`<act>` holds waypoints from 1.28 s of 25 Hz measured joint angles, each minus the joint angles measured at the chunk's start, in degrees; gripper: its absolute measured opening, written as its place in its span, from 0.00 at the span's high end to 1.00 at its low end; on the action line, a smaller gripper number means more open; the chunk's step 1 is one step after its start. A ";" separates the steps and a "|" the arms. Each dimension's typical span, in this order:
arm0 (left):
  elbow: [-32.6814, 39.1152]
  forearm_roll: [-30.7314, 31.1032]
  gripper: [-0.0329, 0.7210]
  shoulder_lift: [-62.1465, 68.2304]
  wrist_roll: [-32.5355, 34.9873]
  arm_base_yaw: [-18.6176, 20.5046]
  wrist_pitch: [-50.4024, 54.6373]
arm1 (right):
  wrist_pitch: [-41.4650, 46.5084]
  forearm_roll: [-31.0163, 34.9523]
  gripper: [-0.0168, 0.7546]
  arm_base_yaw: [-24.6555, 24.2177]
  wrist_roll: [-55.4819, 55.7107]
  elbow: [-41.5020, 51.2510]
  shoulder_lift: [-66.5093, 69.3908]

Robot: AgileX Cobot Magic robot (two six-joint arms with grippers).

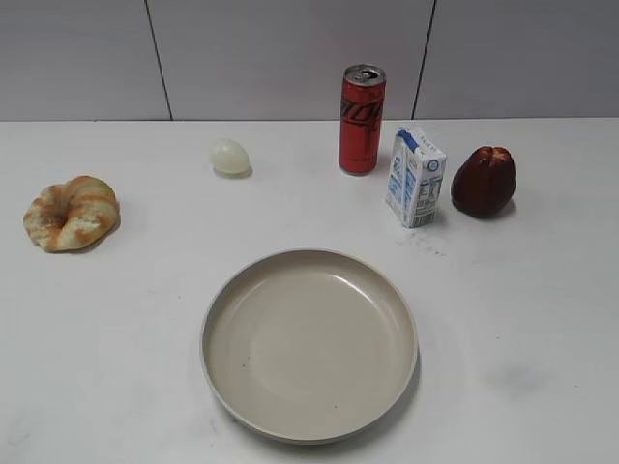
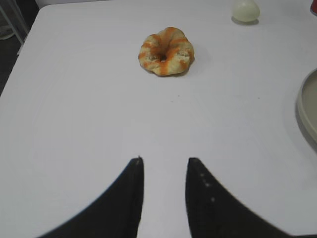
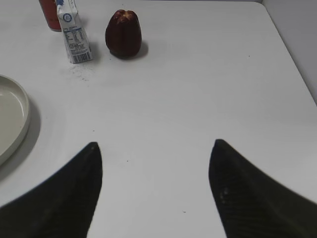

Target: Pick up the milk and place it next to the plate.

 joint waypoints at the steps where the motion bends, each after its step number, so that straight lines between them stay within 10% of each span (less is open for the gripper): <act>1: 0.00 0.00 0.65 0.00 0.00 0.00 0.00 | 0.00 0.00 0.32 0.00 0.00 0.00 0.00; 21: 0.00 0.00 0.65 0.00 0.00 0.00 0.00 | -0.78 3.54 0.32 0.00 0.00 -0.08 0.36; 32: 0.00 0.00 0.65 0.00 0.00 0.00 0.00 | -36.75 6.47 0.32 0.00 -2.21 2.95 15.38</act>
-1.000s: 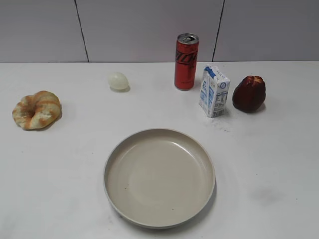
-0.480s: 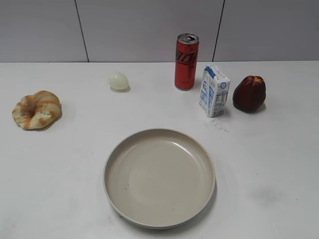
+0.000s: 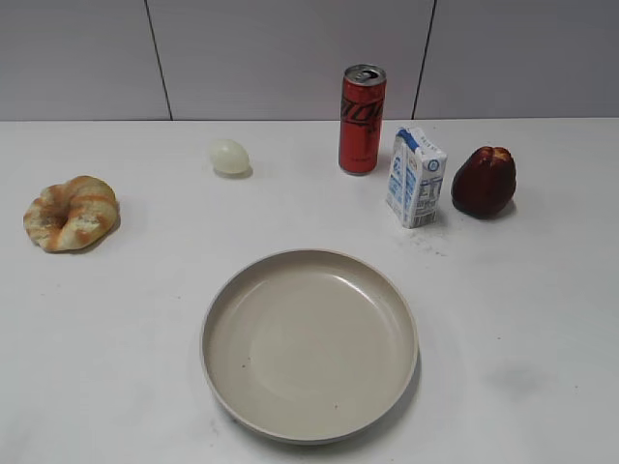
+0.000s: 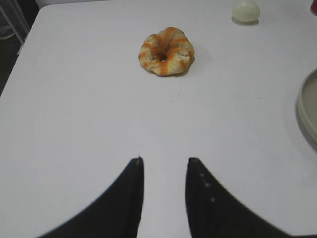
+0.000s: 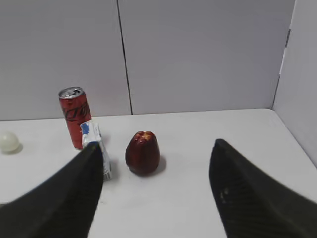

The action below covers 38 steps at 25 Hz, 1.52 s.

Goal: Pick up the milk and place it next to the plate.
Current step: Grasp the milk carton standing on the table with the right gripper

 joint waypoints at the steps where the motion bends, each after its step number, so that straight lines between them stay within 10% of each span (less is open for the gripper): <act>1: 0.00 0.00 0.65 0.00 0.00 0.00 0.00 | -2.28 0.00 0.32 0.00 -1.31 0.18 3.00; 15: 0.00 0.00 0.65 0.00 0.00 0.00 0.00 | -1.19 0.00 0.12 10.39 -8.59 -23.88 59.67; 26: 0.00 0.00 0.65 0.00 0.00 0.00 0.00 | 1.41 0.00 0.13 17.96 -9.60 -48.81 88.49; 38: 0.00 0.00 0.65 0.00 0.00 0.00 0.00 | -1.24 0.00 0.25 17.96 -9.65 -53.67 101.64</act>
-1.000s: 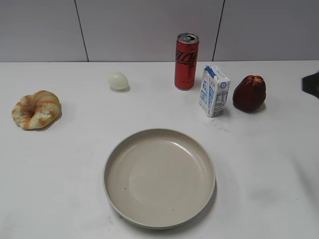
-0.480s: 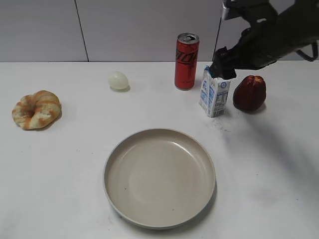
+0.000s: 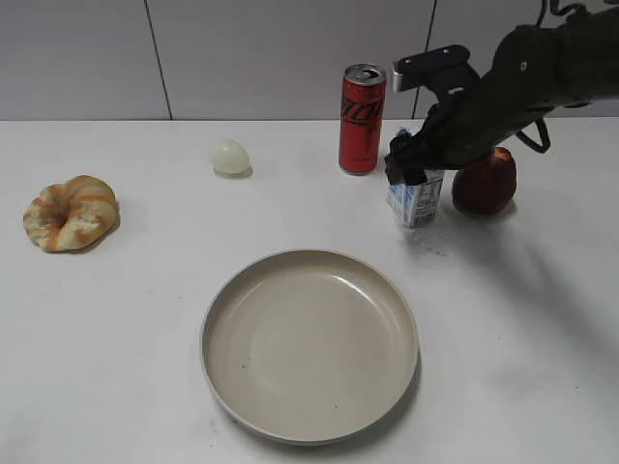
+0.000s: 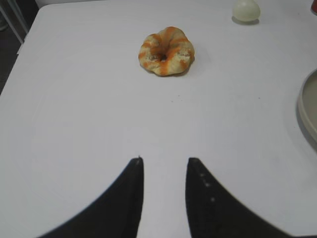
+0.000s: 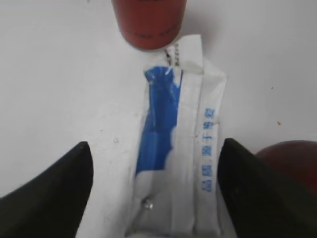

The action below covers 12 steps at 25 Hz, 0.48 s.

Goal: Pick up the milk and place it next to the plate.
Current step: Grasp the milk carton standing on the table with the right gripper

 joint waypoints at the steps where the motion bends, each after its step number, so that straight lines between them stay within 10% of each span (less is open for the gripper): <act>1: 0.00 0.00 0.65 0.00 0.00 0.00 0.00 | -0.63 0.00 0.27 0.00 0.00 0.00 0.47; 8: 0.00 0.00 0.65 0.00 0.00 0.00 0.00 | -2.71 -0.06 0.59 0.00 0.00 0.00 1.88; 12: 0.00 0.00 0.65 0.00 0.00 0.00 0.00 | -2.72 -0.06 0.59 0.00 -0.20 -0.13 1.88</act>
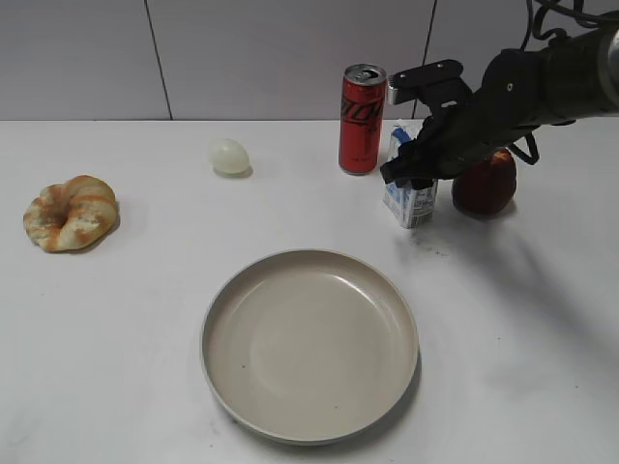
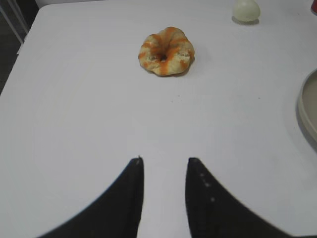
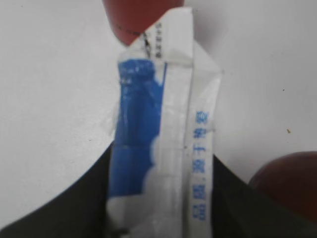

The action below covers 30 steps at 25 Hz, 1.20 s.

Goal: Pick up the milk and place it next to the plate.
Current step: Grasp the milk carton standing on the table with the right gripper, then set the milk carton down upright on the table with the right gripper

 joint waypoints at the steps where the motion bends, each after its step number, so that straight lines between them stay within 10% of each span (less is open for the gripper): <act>1: 0.00 0.00 0.65 0.00 0.00 0.00 0.00 | 0.25 0.00 0.59 0.00 -0.22 -0.07 0.00; 30: 0.00 0.00 0.66 0.00 0.00 0.00 0.00 | 5.77 4.65 0.59 11.61 -18.36 -4.47 -6.99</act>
